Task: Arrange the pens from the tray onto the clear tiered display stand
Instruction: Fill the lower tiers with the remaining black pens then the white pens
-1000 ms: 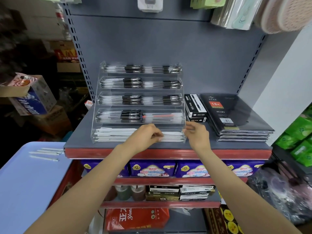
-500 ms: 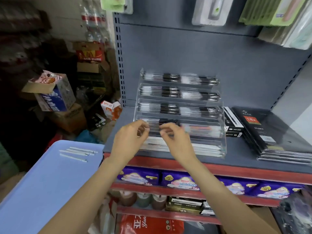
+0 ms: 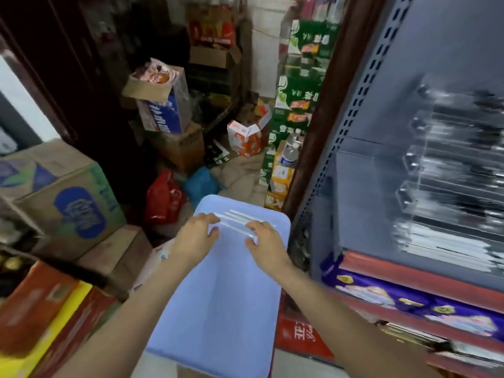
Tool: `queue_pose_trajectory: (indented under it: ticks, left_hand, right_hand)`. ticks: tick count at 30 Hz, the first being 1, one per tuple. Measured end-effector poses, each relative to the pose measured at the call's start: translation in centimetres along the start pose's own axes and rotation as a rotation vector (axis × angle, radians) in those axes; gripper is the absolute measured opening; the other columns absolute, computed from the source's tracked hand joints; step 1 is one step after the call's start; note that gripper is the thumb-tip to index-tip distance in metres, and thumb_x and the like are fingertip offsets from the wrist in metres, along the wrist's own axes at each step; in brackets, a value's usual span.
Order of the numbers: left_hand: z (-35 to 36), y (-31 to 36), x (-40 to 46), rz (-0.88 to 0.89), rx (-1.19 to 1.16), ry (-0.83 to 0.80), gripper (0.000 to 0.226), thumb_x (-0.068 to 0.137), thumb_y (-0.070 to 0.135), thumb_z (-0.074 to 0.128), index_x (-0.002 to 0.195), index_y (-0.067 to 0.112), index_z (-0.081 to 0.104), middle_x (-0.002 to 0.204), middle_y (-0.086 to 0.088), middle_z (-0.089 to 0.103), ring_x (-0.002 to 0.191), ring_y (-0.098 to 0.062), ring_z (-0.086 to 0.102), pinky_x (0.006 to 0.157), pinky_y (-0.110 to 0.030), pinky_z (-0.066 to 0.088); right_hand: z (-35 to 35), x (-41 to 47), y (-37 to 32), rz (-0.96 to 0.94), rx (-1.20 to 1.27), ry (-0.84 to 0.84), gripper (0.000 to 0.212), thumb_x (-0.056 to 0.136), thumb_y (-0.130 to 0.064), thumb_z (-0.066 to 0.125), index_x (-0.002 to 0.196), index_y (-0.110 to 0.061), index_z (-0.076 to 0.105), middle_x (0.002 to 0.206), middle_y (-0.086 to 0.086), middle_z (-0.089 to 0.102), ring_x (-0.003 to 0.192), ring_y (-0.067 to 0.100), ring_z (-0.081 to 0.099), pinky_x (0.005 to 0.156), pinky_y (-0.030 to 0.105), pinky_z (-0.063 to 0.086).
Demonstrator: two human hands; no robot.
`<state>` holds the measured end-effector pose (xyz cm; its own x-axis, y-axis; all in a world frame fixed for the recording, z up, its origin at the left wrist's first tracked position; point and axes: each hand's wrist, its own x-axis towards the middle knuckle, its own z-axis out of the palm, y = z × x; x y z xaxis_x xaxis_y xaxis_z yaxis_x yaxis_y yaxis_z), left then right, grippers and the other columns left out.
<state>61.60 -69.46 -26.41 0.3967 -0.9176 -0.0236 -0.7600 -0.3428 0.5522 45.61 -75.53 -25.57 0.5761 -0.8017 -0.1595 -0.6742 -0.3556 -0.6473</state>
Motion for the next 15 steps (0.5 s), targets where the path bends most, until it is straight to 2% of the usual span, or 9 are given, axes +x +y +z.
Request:
queue_pose_trajectory:
  ticks: [2, 4, 6, 8, 10, 12, 15]
  left_hand:
    - [1.1, -2.2, 1.4, 0.086, 0.112, -0.150, 0.042, 0.090, 0.012, 0.050, 0.133, 0.011, 0.049, 0.141, -0.010, 0.046, 0.128, -0.028, 0.043, 0.103, -0.035, 0.037]
    - [2.3, -3.7, 2.6, 0.161, 0.275, -0.285, 0.055, 0.093, 0.019, 0.046, 0.146, 0.016, 0.028, 0.155, -0.005, 0.022, 0.141, -0.022, 0.026, 0.111, -0.032, 0.027]
    - [3.5, -4.8, 3.5, 0.199, 0.390, -0.372, 0.064, 0.094, 0.027, 0.044, 0.149, 0.019, 0.012, 0.158, -0.001, 0.007, 0.145, -0.018, 0.013, 0.114, -0.031, 0.020]
    - [4.6, -5.5, 4.0, 0.196, 0.409, -0.401, 0.067, 0.094, 0.029, 0.044, 0.150, 0.020, 0.007, 0.158, 0.000, 0.000, 0.146, -0.015, 0.009, 0.114, -0.032, 0.022]
    - [5.3, -5.7, 4.2, 0.191, 0.358, -0.387, 0.066, 0.094, 0.026, 0.044, 0.149, 0.020, 0.009, 0.158, -0.001, -0.001, 0.145, -0.015, 0.010, 0.110, -0.029, 0.025]
    - [5.6, -5.3, 3.9, 0.167, 0.282, -0.330, 0.060, 0.093, 0.021, 0.045, 0.148, 0.020, 0.020, 0.158, -0.004, 0.004, 0.143, -0.020, 0.018, 0.104, -0.028, 0.030]
    - [5.8, -4.4, 3.5, -0.021, -0.073, -0.206, 0.048, 0.091, 0.011, 0.051, 0.138, 0.009, 0.040, 0.141, -0.016, 0.032, 0.122, -0.030, 0.041, 0.097, -0.029, 0.037]
  right_hand:
    - [1.5, 2.1, 0.9, 0.050, -0.072, -0.033, 0.044, 0.095, -0.015, 0.049, 0.138, -0.008, 0.041, 0.141, 0.012, 0.042, 0.132, 0.026, 0.037, 0.106, 0.031, 0.029]
    - [2.5, 4.1, 1.8, 0.097, -0.156, -0.075, 0.054, 0.096, -0.019, 0.048, 0.145, -0.010, 0.028, 0.151, 0.009, 0.028, 0.140, 0.023, 0.025, 0.112, 0.032, 0.021]
    - [3.0, 5.8, 2.6, 0.146, -0.222, -0.117, 0.062, 0.097, -0.025, 0.048, 0.149, -0.014, 0.017, 0.157, 0.006, 0.016, 0.144, 0.023, 0.016, 0.115, 0.034, 0.018]
    - [3.2, 7.1, 3.1, 0.180, -0.271, -0.160, 0.068, 0.096, -0.030, 0.050, 0.150, -0.015, 0.013, 0.157, 0.006, 0.014, 0.145, 0.025, 0.014, 0.117, 0.037, 0.019]
    - [3.4, 7.7, 3.3, 0.186, -0.360, -0.174, 0.068, 0.094, -0.032, 0.053, 0.149, -0.012, 0.018, 0.153, 0.011, 0.023, 0.140, 0.029, 0.022, 0.113, 0.039, 0.025]
    - [3.5, 7.9, 3.2, 0.190, -0.445, -0.134, 0.060, 0.092, -0.031, 0.057, 0.140, -0.009, 0.031, 0.140, 0.015, 0.035, 0.131, 0.033, 0.032, 0.103, 0.041, 0.033]
    - [3.8, 7.9, 2.7, 0.232, -0.414, -0.144, 0.047, 0.089, -0.029, 0.062, 0.124, -0.007, 0.041, 0.127, 0.016, 0.043, 0.121, 0.035, 0.039, 0.093, 0.044, 0.040]
